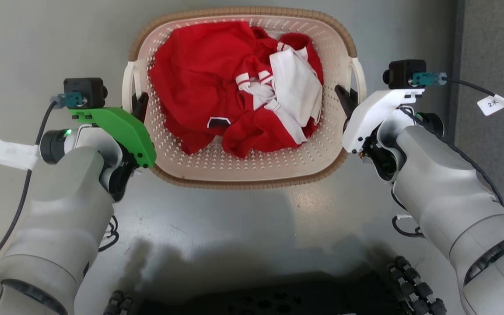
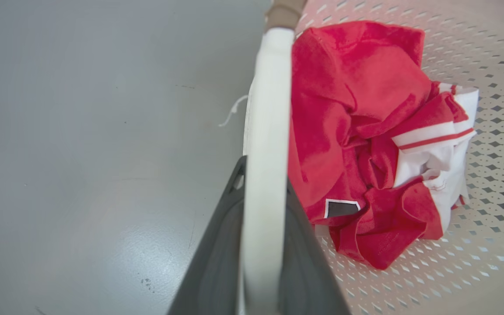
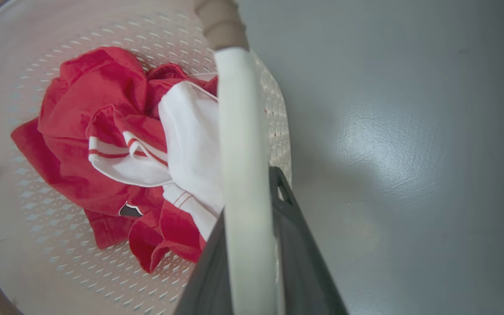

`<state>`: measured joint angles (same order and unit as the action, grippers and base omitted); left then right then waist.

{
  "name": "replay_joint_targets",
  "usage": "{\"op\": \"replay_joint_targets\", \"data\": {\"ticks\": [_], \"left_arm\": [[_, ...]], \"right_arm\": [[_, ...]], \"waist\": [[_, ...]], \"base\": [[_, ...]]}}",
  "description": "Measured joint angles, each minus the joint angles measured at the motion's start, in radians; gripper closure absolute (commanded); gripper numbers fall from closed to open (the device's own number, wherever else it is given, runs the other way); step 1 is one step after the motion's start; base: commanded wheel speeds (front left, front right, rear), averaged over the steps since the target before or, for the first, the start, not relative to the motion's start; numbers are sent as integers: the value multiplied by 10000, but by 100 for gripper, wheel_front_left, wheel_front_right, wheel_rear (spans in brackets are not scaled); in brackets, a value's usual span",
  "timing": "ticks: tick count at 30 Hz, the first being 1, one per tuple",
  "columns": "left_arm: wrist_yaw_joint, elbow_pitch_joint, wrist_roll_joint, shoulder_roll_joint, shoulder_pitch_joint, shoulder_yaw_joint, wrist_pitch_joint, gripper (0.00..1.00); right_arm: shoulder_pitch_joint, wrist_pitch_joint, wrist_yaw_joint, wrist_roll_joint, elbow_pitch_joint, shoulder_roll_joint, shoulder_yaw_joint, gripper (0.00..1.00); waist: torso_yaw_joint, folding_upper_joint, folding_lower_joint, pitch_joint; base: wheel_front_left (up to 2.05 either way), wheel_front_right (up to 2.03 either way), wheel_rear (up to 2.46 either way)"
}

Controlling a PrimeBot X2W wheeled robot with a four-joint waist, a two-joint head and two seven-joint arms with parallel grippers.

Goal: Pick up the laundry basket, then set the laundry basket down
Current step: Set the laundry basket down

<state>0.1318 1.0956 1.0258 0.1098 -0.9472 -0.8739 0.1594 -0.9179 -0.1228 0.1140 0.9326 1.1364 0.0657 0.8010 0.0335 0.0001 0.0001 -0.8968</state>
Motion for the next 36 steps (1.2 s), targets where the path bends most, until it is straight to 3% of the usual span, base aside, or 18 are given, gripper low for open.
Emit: {"op": "replay_joint_targets", "data": {"ticks": [14,15,16,17,18,36], "left_arm": [[0,117,-8,-44,-137,-169,102,100],[0,136,-8,-58,-158,-184,102,61],[0,155,-8,-69,-170,-199,104,61],[0,190,-8,-75,-172,-209,144,1],[0,238,-8,-71,-172,-222,173,0],[0,571,8,-29,-135,-499,276,0]], "right_arm": [[-29,-186,0,19,81,21,121,100],[-33,-186,0,23,113,21,125,100],[-35,-186,0,44,134,21,132,100],[-35,-174,0,98,155,15,132,71],[-35,-174,0,138,174,15,136,0],[-126,-278,104,316,382,10,337,0]], "waist": [[-41,0,-1,-290],[-44,0,0,-295],[-47,0,-1,-298],[-49,0,0,-300],[-51,0,0,-300],[-28,0,-1,262]], "base": [[0,0,0],[0,0,0],[0,0,0],[0,0,0],[0,0,0],[0,0,0]]}}
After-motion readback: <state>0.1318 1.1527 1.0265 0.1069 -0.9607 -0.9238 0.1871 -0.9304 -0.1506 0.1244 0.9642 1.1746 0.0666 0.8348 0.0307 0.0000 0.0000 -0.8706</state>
